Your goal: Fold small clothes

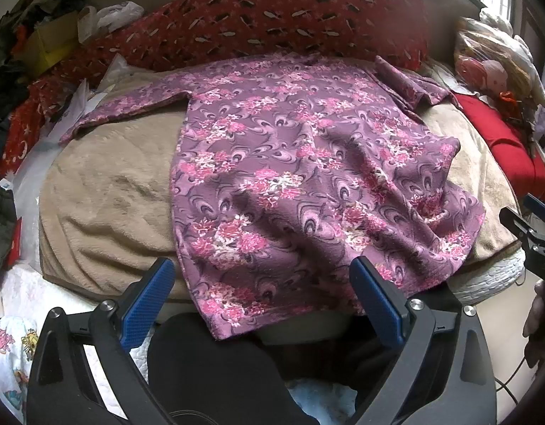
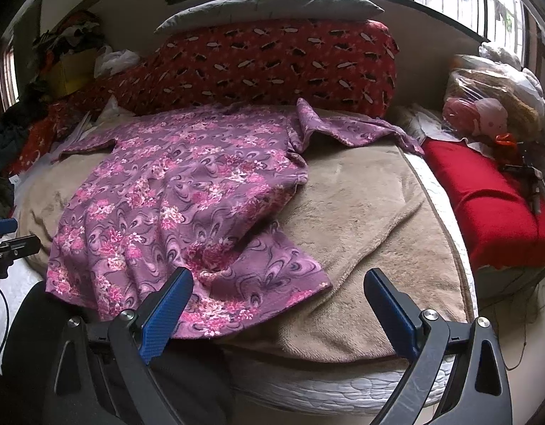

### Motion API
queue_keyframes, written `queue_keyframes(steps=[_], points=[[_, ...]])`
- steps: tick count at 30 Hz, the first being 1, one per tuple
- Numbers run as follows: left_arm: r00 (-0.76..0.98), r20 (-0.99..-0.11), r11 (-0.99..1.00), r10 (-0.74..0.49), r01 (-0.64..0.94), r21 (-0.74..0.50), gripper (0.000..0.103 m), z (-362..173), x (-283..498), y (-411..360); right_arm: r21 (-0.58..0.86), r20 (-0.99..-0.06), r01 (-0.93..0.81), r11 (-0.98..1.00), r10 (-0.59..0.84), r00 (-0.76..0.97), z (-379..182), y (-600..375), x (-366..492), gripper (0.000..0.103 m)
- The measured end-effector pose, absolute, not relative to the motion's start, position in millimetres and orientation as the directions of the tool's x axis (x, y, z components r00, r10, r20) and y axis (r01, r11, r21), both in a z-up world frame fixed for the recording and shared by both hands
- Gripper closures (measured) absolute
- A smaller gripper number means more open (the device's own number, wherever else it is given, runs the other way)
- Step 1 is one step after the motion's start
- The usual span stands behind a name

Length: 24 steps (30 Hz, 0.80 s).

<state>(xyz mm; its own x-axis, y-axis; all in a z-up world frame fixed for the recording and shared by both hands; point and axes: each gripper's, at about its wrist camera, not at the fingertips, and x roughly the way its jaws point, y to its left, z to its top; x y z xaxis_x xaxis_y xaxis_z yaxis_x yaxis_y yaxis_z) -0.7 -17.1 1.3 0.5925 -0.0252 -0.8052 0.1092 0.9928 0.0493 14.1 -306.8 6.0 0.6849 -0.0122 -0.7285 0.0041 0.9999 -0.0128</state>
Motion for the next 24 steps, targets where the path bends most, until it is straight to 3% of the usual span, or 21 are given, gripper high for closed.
queue_keyframes(steps=[19,24], points=[[0.523,-0.852,0.992,0.016,0.096,0.078,0.003,-18.3,20.1,-6.6,0.005,-0.761,-0.001,1.0,0.005,0.649,-9.7,-306.1,30.9,0.005],[0.469,-0.882,0.998,0.05,0.0,0.057,0.003,-27.1,35.2,35.6,0.026,-0.783,0.035,0.999,-0.002,0.622,-19.7,-320.2,36.6,0.005]])
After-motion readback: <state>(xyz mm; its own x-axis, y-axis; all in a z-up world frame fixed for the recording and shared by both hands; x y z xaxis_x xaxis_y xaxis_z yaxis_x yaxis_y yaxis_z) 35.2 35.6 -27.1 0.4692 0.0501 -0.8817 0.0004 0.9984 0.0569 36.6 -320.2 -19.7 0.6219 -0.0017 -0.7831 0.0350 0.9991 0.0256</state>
